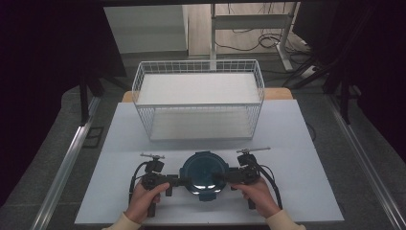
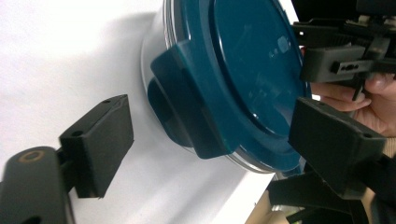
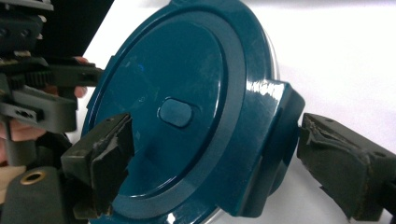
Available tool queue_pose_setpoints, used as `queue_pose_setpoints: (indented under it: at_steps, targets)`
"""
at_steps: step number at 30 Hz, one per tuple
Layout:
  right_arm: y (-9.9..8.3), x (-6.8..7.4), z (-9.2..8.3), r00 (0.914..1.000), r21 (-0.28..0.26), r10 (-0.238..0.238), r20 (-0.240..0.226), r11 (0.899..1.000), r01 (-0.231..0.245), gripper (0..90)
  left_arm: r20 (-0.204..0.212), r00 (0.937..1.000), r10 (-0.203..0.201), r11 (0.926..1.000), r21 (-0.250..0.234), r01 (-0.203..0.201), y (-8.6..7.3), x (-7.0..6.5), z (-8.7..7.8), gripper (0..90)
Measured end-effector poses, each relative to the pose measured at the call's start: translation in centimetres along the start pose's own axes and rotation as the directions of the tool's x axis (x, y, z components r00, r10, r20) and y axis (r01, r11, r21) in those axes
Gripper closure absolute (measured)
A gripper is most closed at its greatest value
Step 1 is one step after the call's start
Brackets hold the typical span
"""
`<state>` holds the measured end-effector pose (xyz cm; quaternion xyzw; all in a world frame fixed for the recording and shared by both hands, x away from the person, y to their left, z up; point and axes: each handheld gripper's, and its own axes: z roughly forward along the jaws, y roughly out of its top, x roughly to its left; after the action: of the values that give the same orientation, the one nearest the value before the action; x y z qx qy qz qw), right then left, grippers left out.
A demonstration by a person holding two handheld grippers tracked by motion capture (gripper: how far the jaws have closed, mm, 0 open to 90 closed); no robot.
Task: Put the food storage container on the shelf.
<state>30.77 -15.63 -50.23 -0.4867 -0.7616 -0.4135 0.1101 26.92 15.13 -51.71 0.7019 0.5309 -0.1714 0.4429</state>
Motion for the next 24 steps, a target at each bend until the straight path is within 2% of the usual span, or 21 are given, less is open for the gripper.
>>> queue_pose_setpoints:
  at_steps: [3, 5, 6, 9, 11, 13, 17, 18, 19, 24]
  targets:
    - [-0.1, -0.1, 0.3, 0.9997, 0.011, 0.023, -0.008, 1.000, -0.023, 12.7, 0.016, 0.9998, 0.009, 0.9999, 0.012, -0.009, -0.1, -0.3, 0.4, 19.0]
    - [-0.2, -0.1, 0.5, 0.9982, 0.022, 0.048, -0.036, 0.999, -0.047, 15.7, -0.017, 0.9997, 0.017, 0.9997, 0.016, -0.016, -0.2, -0.6, 0.5, 21.4]
    - [-0.3, -0.1, 0.5, 0.9979, 0.028, 0.054, -0.035, 0.998, -0.053, 15.5, -0.018, 0.9998, 0.009, 0.9999, 0.014, -0.009, -0.2, -0.6, 0.6, 24.7]
    - [-0.2, -0.2, 0.5, 0.9957, 0.039, 0.081, -0.045, 0.996, -0.079, 18.0, -0.014, 0.9999, -0.005, 0.9999, 0.014, 0.005, -0.2, -0.5, 0.5, 26.5]
    - [-0.2, -0.8, 0.1, 0.9895, 0.037, 0.125, -0.072, 0.992, -0.123, 23.5, -0.012, 0.9998, -0.015, 0.9998, 0.010, 0.016, -0.3, -0.5, 0.5, 27.1]
    - [-0.2, -1.0, -0.1, 0.9862, 0.033, 0.141, -0.087, 0.990, -0.138, 26.5, -0.012, 0.9998, -0.017, 0.9998, 0.005, 0.017, -0.3, -0.6, 0.4, 28.4]
    - [-0.5, -1.0, -0.6, 0.9858, 0.015, 0.138, -0.095, 0.990, -0.137, 30.0, -0.015, 0.9998, -0.010, 0.9999, -0.012, 0.010, -0.5, -1.0, 0.1, 32.7]
    - [-0.7, -0.8, -0.9, 0.9893, 0.000, 0.116, -0.089, 0.993, -0.116, 30.9, -0.020, 0.9998, 0.003, 0.9998, -0.019, -0.003, -0.6, -1.2, -0.1, 33.3]
    - [-0.7, -0.8, -0.9, 0.9893, 0.000, 0.116, -0.089, 0.993, -0.116, 30.9, -0.020, 0.9998, 0.003, 0.9998, -0.019, -0.003, -0.6, -1.2, -0.1, 34.0]
    - [-1.5, -0.4, -1.6, 0.9893, -0.060, 0.106, -0.101, 0.992, -0.112, 35.8, -0.024, 0.9993, 0.029, 0.9987, -0.041, -0.030, -0.8, -1.5, -0.6, 39.0]
